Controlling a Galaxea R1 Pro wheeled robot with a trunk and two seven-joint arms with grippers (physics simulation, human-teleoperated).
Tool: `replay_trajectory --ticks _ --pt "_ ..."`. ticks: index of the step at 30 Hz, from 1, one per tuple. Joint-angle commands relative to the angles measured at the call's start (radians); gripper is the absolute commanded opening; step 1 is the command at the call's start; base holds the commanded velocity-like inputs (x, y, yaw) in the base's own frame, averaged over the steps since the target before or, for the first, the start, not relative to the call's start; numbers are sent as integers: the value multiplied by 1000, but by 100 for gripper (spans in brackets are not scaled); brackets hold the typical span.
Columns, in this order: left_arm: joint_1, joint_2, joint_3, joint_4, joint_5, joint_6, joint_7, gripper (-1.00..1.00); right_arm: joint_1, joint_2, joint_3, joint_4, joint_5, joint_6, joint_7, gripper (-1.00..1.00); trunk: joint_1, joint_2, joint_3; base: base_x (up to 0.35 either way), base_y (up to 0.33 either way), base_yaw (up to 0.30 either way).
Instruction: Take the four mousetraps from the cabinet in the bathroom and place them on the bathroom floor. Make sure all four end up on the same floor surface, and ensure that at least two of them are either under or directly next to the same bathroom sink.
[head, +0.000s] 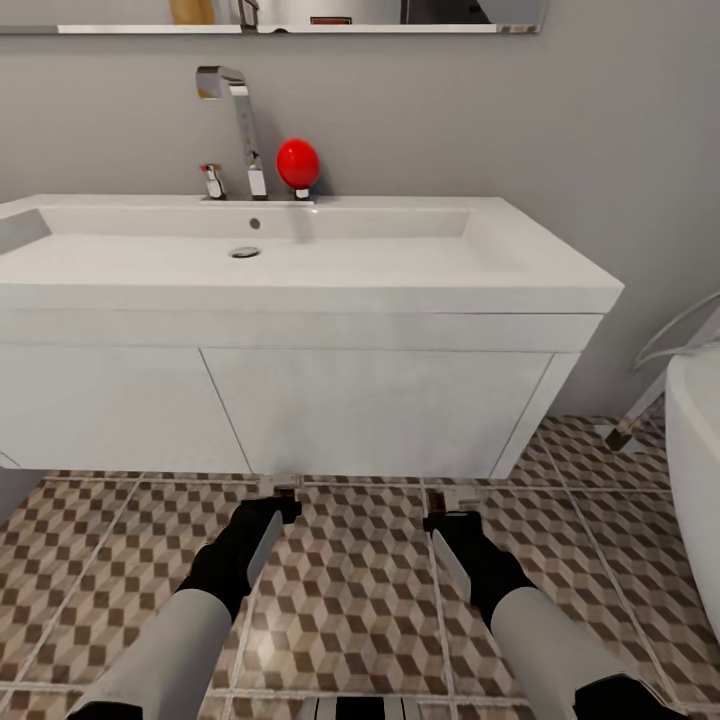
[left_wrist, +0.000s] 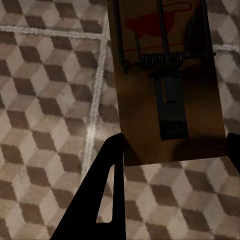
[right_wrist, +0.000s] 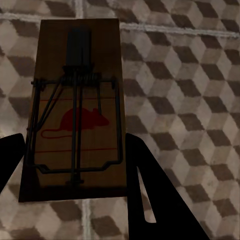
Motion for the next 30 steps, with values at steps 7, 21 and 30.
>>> replay_trajectory --ticks 7,21,30 --pt "0 0 -2 0 3 5 7 -100 -1 -1 10 -1 -8 3 -8 -100 3 -2 -28 0 0 0" --pt "0 0 -4 71 0 3 7 -100 -1 -1 9 -1 -6 2 -7 -100 9 -5 -82 0 0 0" --pt "0 -2 -6 60 -6 1 7 -100 -1 -2 9 -1 -5 -22 -7 -100 13 -7 -117 0 0 0"
